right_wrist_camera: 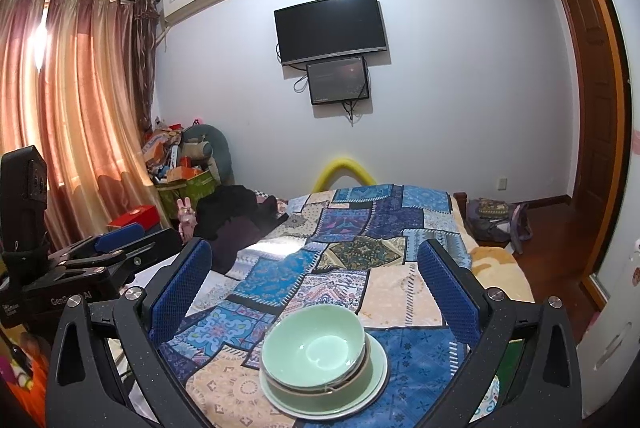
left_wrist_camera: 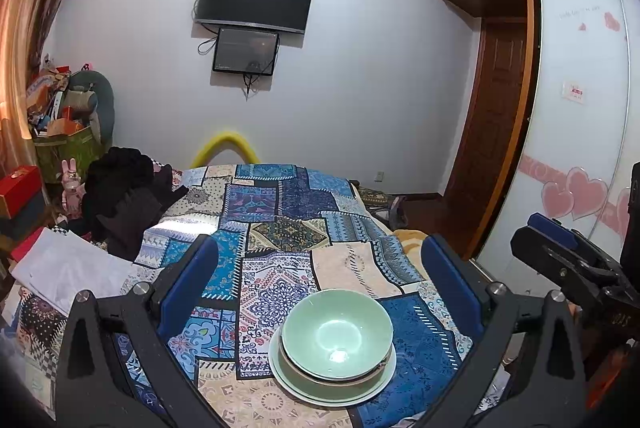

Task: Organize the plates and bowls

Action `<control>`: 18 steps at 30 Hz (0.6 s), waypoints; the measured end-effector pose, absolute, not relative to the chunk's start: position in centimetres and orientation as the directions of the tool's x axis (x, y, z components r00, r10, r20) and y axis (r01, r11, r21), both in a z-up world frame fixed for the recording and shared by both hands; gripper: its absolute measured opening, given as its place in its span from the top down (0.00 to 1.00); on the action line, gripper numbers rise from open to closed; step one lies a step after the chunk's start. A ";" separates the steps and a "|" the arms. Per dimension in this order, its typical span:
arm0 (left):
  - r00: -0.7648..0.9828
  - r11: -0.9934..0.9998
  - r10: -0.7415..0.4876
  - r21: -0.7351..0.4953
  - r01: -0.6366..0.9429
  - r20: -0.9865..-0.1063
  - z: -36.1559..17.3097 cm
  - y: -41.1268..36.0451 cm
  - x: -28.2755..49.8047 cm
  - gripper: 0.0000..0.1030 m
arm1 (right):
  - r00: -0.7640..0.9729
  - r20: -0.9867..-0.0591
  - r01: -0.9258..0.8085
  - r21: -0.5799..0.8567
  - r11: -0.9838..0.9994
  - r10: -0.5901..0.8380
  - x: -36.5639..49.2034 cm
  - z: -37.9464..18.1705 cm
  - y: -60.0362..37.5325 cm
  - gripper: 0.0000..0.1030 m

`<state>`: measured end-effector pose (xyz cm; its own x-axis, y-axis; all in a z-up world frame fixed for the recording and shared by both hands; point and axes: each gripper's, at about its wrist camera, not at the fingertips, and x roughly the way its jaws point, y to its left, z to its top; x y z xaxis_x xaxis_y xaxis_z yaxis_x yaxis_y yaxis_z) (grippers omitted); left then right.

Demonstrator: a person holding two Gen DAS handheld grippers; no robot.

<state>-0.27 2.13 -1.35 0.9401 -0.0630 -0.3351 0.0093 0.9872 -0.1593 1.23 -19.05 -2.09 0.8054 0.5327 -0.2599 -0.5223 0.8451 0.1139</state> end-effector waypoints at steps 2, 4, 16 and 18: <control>0.938 0.987 -0.069 -0.161 0.015 -0.339 -1.4 2.1 -0.2 0.00 | 0.805 -0.260 -0.522 0.115 0.845 0.533 1.2 -2.1 -19.1 0.00; 0.937 0.987 -0.072 -0.160 0.017 -0.342 -1.5 2.0 0.0 0.00 | 0.804 -0.260 -0.523 0.118 0.844 0.534 1.2 -2.1 -19.1 0.00; 0.941 0.988 -0.065 -0.152 0.015 -0.332 -1.5 1.9 0.0 0.00 | 0.803 -0.263 -0.523 0.119 0.844 0.535 1.3 -2.2 -19.1 0.00; 0.940 0.988 -0.070 -0.154 0.019 -0.333 -1.5 1.9 -0.1 0.00 | 0.803 -0.264 -0.523 0.119 0.844 0.534 1.4 -2.2 -19.1 0.00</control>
<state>-0.09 1.88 -1.54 0.9404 -0.0695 -0.3328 0.0186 0.9879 -0.1538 1.37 -19.07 -2.20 0.8029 0.5343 -0.2643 -0.5226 0.8442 0.1193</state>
